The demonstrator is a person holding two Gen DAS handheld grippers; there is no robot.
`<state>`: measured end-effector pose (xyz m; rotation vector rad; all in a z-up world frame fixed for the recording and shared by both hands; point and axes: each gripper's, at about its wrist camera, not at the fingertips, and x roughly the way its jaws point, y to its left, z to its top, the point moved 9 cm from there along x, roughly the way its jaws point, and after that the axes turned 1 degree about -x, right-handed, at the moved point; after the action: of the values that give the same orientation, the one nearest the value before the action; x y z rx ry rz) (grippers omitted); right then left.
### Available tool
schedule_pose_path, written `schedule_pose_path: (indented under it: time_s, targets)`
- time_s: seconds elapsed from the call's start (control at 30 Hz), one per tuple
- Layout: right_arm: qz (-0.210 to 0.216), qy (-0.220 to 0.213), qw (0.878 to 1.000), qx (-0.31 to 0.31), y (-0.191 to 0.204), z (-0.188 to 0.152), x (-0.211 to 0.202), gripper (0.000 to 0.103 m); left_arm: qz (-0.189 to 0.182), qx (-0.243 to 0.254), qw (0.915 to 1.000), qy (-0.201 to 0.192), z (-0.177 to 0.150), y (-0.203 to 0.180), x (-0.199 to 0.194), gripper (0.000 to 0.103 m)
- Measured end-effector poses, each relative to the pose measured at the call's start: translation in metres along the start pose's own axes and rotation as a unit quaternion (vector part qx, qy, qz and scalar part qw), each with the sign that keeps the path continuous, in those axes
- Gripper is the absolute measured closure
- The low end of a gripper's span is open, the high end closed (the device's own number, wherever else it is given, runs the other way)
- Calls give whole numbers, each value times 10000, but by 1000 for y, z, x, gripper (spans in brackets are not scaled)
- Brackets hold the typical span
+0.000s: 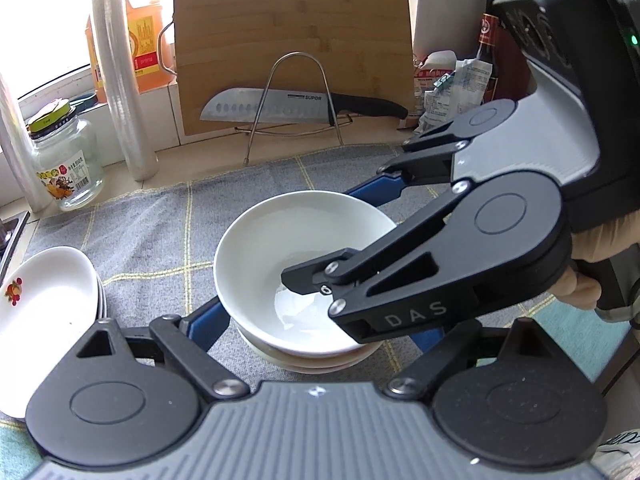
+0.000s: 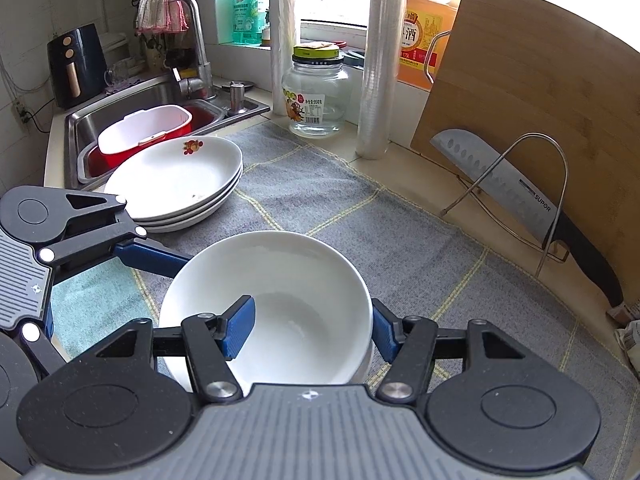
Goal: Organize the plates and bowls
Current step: 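Carry the bowl with the right tool over the stacked bowls and lower it in, then open the right tool and grip the three-bowl stack with both tools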
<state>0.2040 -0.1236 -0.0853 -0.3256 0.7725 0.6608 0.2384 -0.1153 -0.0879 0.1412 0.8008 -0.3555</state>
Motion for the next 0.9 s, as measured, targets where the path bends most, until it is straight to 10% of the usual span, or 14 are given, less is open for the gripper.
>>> schedule_pose_path:
  time_s: [0.9]
  targets:
    - [-97, -574, 9981, 181, -16, 5, -36, 0, -236, 132, 9996, -39, -10, 6, -16, 10]
